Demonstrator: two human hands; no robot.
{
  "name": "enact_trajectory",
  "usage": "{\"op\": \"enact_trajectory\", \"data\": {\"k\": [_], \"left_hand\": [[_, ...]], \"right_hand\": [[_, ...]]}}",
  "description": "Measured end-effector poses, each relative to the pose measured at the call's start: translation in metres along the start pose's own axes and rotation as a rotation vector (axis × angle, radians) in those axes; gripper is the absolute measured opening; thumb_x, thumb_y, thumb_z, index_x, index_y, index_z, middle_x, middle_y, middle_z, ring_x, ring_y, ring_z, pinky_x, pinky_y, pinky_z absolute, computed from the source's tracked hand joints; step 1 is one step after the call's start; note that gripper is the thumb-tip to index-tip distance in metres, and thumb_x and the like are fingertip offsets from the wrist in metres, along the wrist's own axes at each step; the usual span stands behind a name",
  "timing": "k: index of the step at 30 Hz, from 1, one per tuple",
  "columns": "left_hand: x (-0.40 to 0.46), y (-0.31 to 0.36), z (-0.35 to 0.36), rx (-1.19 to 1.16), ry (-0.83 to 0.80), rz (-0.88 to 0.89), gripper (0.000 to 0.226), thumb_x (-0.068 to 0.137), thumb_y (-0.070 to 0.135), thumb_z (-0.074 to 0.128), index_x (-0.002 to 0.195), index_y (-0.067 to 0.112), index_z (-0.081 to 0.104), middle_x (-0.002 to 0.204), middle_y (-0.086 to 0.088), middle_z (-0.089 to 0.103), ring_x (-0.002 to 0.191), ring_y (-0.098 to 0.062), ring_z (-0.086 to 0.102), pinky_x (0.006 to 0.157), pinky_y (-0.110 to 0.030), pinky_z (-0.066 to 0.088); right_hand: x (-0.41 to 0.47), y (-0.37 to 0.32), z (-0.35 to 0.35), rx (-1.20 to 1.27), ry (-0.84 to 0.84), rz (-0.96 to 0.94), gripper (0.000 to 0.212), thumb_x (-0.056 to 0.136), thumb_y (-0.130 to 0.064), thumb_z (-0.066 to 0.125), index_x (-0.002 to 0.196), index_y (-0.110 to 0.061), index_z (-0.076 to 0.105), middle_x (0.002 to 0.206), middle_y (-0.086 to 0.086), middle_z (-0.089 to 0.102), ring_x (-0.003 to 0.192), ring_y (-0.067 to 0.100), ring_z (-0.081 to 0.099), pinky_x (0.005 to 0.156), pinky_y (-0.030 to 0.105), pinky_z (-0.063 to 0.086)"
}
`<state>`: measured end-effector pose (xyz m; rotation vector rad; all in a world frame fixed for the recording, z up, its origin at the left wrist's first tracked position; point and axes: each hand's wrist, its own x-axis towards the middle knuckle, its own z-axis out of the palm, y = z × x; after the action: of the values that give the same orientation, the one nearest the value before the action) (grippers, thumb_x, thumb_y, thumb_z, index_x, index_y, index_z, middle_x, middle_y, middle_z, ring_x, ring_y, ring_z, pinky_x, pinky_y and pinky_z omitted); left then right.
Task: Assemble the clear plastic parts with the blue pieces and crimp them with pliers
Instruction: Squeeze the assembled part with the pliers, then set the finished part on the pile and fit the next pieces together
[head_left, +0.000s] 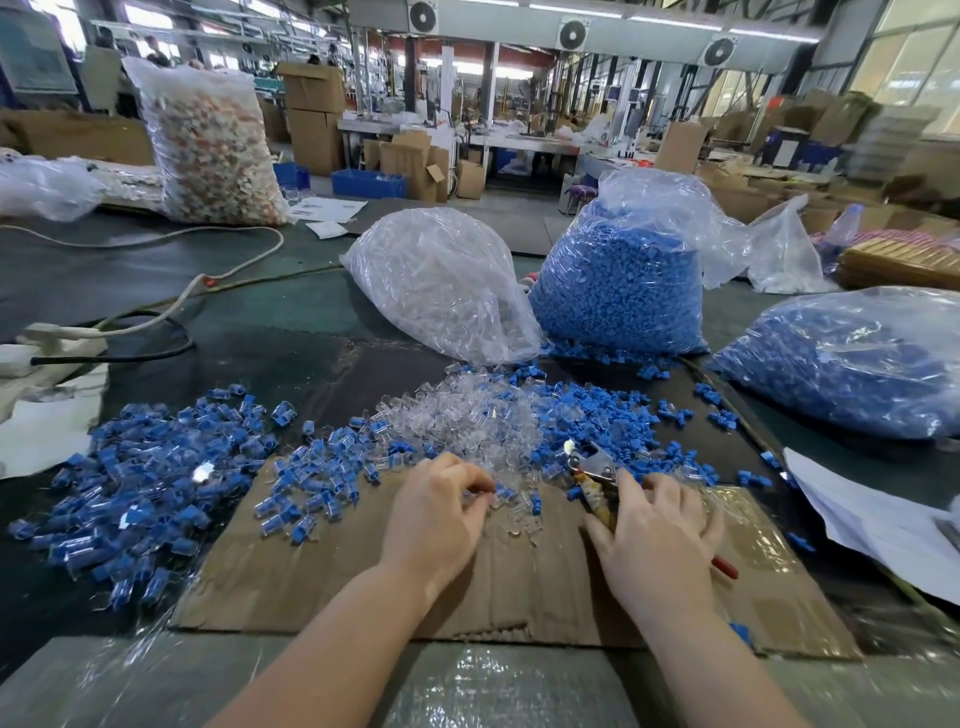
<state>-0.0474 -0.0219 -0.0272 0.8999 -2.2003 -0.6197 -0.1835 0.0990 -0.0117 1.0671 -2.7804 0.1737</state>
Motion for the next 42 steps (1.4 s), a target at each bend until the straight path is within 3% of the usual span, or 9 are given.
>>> {"op": "enact_trajectory", "data": {"k": [3, 7, 13, 22, 26, 31, 33, 37, 42], "left_hand": [[-0.003, 0.009, 0.009, -0.043, -0.08, 0.071, 0.015, 0.083, 0.027, 0.068, 0.096, 0.021, 0.07, 0.079, 0.024, 0.045, 0.077, 0.005, 0.044, 0.071, -0.003, 0.035], [-0.004, 0.009, 0.015, -0.051, -0.128, 0.063, 0.022, 0.081, 0.03, 0.07, 0.1, 0.019, 0.07, 0.082, 0.018, 0.046, 0.083, -0.004, 0.047, 0.074, -0.008, 0.035], [-0.003, 0.008, 0.015, -0.078, -0.075, 0.008, 0.02, 0.082, 0.025, 0.07, 0.1, 0.017, 0.07, 0.093, 0.006, 0.06, 0.088, -0.01, 0.055, 0.084, -0.022, 0.044], [-0.004, 0.006, 0.013, -0.247, -0.009, -0.126, 0.014, 0.079, 0.016, 0.072, 0.093, 0.02, 0.07, 0.08, 0.018, 0.06, 0.076, 0.006, 0.056, 0.07, 0.001, 0.039], [-0.006, 0.006, 0.011, -0.323, 0.022, -0.178, 0.016, 0.081, 0.013, 0.07, 0.089, 0.027, 0.064, 0.083, 0.015, 0.061, 0.076, 0.007, 0.057, 0.067, -0.001, 0.04], [-0.006, 0.004, 0.01, -0.29, 0.124, -0.22, 0.016, 0.084, 0.021, 0.067, 0.083, 0.033, 0.057, 0.09, 0.013, 0.047, 0.083, -0.005, 0.047, 0.073, -0.012, 0.036], [-0.006, 0.003, 0.011, -0.276, 0.141, -0.236, 0.014, 0.085, 0.023, 0.066, 0.081, 0.033, 0.055, 0.086, 0.01, 0.045, 0.075, -0.002, 0.044, 0.067, -0.008, 0.033], [-0.008, 0.004, 0.012, -0.269, 0.089, -0.231, 0.018, 0.086, 0.02, 0.065, 0.075, 0.031, 0.055, 0.069, 0.006, 0.052, 0.061, -0.002, 0.045, 0.059, -0.006, 0.037], [-0.006, 0.006, 0.011, -0.209, -0.006, -0.104, 0.008, 0.088, 0.021, 0.062, 0.086, 0.027, 0.056, 0.083, 0.015, 0.057, 0.077, 0.005, 0.05, 0.069, -0.004, 0.036]], "right_hand": [[0.003, -0.009, -0.001, 0.153, 0.118, -0.168, 0.039, 0.096, -0.027, 0.046, 0.135, -0.03, 0.047, 0.132, -0.003, 0.047, 0.124, 0.018, 0.039, 0.108, 0.041, 0.025], [0.009, -0.022, 0.003, 0.23, 0.041, -0.358, 0.04, 0.096, -0.014, 0.04, 0.127, -0.037, 0.053, 0.126, -0.015, 0.051, 0.119, 0.013, 0.039, 0.101, 0.035, 0.026], [0.015, -0.027, 0.012, 0.221, 0.004, -0.356, 0.029, 0.097, -0.025, 0.041, 0.115, -0.04, 0.059, 0.116, -0.018, 0.059, 0.111, 0.01, 0.044, 0.09, 0.033, 0.021], [0.013, -0.029, 0.018, 0.242, 0.061, -0.299, 0.012, 0.097, -0.026, 0.043, 0.1, -0.034, 0.052, 0.104, -0.015, 0.058, 0.105, 0.01, 0.047, 0.094, 0.035, 0.026], [0.007, -0.033, 0.019, 0.319, 0.154, -0.261, 0.009, 0.095, -0.034, 0.048, 0.098, -0.029, 0.055, 0.096, -0.013, 0.059, 0.099, 0.012, 0.05, 0.094, 0.034, 0.027], [-0.001, -0.039, 0.013, 0.528, 0.234, -0.329, 0.007, 0.09, -0.022, 0.06, 0.086, -0.017, 0.055, 0.082, -0.006, 0.058, 0.078, 0.013, 0.053, 0.068, 0.021, 0.038], [-0.002, -0.039, 0.01, 0.564, 0.205, -0.336, 0.01, 0.089, -0.023, 0.059, 0.083, -0.018, 0.053, 0.075, -0.007, 0.057, 0.071, 0.011, 0.054, 0.063, 0.02, 0.041], [-0.004, -0.036, 0.01, 0.539, 0.094, -0.337, 0.013, 0.089, -0.029, 0.054, 0.081, -0.021, 0.047, 0.069, -0.009, 0.055, 0.067, 0.012, 0.055, 0.064, 0.026, 0.045], [-0.001, -0.039, 0.014, 0.571, 0.078, -0.311, 0.014, 0.09, -0.029, 0.055, 0.084, -0.02, 0.046, 0.072, -0.01, 0.053, 0.069, 0.012, 0.051, 0.062, 0.024, 0.038]]}}
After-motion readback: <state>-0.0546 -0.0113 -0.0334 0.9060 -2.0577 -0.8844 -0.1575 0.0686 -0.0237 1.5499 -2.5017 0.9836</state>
